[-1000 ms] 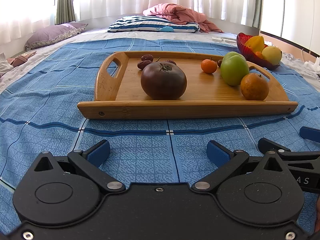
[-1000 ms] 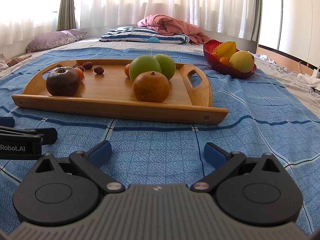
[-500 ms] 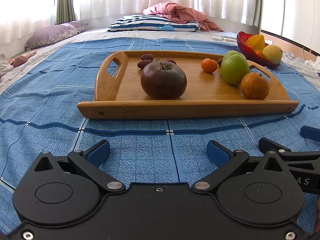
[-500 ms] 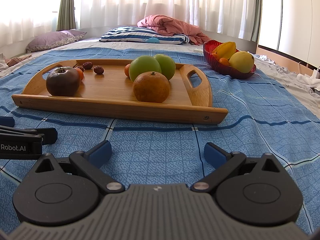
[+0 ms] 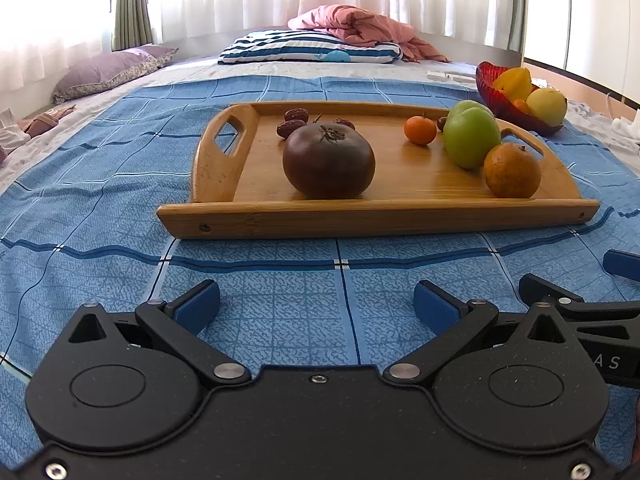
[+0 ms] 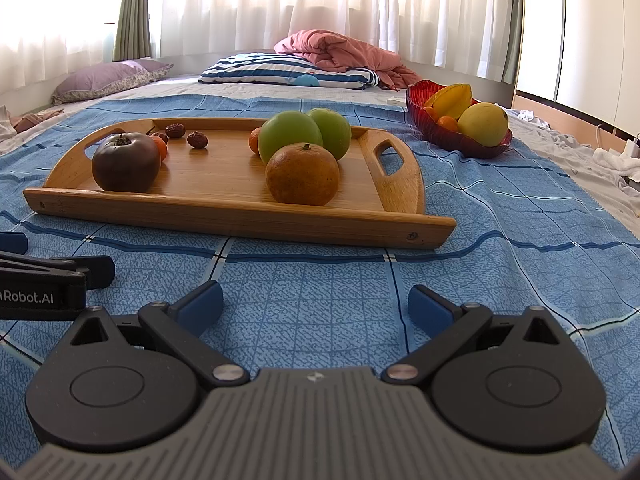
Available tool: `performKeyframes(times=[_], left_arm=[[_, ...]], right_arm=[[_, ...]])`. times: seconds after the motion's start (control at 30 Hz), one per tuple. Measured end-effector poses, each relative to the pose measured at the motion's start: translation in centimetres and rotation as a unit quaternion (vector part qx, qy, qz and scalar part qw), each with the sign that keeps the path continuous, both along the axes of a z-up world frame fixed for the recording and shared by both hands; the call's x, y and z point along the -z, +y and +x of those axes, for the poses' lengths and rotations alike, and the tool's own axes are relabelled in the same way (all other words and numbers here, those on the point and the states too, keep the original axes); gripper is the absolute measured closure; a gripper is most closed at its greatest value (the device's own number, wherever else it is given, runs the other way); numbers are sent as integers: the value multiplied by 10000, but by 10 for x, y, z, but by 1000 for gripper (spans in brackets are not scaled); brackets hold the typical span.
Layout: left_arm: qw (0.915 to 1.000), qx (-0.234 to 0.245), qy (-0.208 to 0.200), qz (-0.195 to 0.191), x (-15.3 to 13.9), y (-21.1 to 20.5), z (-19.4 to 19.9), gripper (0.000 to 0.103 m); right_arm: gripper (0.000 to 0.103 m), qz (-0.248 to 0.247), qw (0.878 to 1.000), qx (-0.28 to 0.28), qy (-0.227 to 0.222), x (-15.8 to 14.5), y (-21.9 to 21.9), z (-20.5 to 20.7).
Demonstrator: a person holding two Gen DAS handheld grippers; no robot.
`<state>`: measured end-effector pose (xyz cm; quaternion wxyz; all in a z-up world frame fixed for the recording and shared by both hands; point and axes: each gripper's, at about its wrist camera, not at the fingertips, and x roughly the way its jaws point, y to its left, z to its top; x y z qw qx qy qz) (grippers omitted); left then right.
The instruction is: Organize fruits
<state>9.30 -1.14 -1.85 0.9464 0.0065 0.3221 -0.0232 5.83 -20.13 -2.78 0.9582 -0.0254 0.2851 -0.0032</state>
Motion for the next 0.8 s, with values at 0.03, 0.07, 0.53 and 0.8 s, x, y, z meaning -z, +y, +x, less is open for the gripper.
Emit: performKeyframes(times=[0.03,0.07,0.53,0.8], left_arm=[[10000,-3,1,1,0,0,0,0],[10000,-4,1,10,1,1,0,0],[10000,-20,-9,23,1,0,0,0],[10000,-64,-26,29,1,0,0,0]], right_arm=[[0,2,10000,0,1,0,0,0],[0,0,10000,0,-1,0,0,0],[0,-5,10000,2,-2,0,0,0],[0,-6,10000,2,-3,0,0,0]])
